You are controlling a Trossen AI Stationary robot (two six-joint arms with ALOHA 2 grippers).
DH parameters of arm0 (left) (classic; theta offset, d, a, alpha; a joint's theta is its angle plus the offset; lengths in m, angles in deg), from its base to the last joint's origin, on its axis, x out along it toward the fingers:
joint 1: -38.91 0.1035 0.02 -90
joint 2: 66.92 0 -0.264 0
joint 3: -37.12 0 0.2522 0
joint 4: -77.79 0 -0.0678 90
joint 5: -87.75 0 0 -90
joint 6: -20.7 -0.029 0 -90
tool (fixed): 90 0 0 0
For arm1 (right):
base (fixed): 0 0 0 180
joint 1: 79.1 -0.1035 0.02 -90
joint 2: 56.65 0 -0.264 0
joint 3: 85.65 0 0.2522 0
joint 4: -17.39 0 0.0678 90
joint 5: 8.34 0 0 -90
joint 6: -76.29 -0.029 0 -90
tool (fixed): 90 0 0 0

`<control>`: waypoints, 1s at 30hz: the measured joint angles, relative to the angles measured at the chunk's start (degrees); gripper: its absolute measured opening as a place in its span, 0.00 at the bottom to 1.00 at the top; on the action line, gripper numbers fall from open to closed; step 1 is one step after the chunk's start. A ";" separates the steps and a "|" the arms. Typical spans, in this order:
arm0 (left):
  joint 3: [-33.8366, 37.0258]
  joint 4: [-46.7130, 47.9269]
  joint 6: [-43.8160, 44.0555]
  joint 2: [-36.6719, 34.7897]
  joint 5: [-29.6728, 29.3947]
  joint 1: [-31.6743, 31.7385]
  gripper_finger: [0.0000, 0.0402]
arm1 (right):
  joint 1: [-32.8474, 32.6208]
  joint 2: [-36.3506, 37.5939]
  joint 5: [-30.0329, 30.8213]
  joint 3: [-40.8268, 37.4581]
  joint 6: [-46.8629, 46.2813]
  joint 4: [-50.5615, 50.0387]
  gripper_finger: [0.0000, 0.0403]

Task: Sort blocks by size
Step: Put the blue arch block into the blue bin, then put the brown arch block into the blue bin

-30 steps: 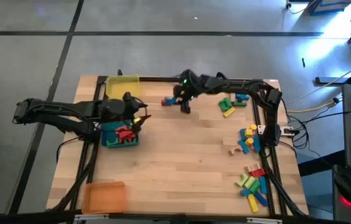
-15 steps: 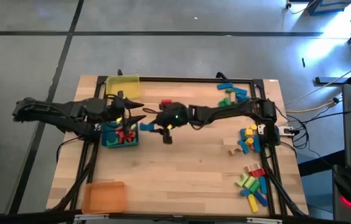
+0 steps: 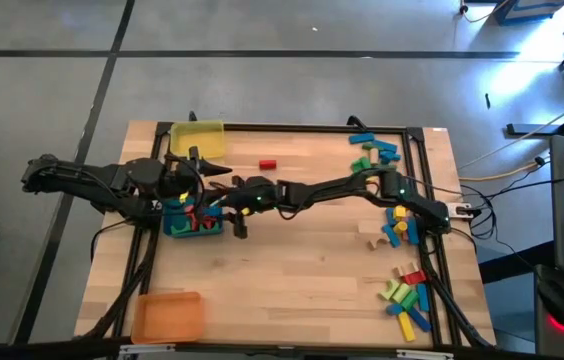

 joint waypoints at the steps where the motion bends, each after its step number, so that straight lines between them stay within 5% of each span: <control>1: 0.00 0.10 0.05 0.00 0.00 0.00 0.57 | 0.00 -1.50 0.02 1.62 -0.11 0.42 0.35; 16: 0.02 0.91 -0.16 0.11 -0.14 0.04 0.57 | 0.46 -8.00 4.17 7.28 -1.10 -0.31 0.37; 30: 0.00 0.63 -1.31 -0.04 0.04 0.00 0.57 | 0.44 -4.95 7.96 7.17 -0.55 -6.07 0.69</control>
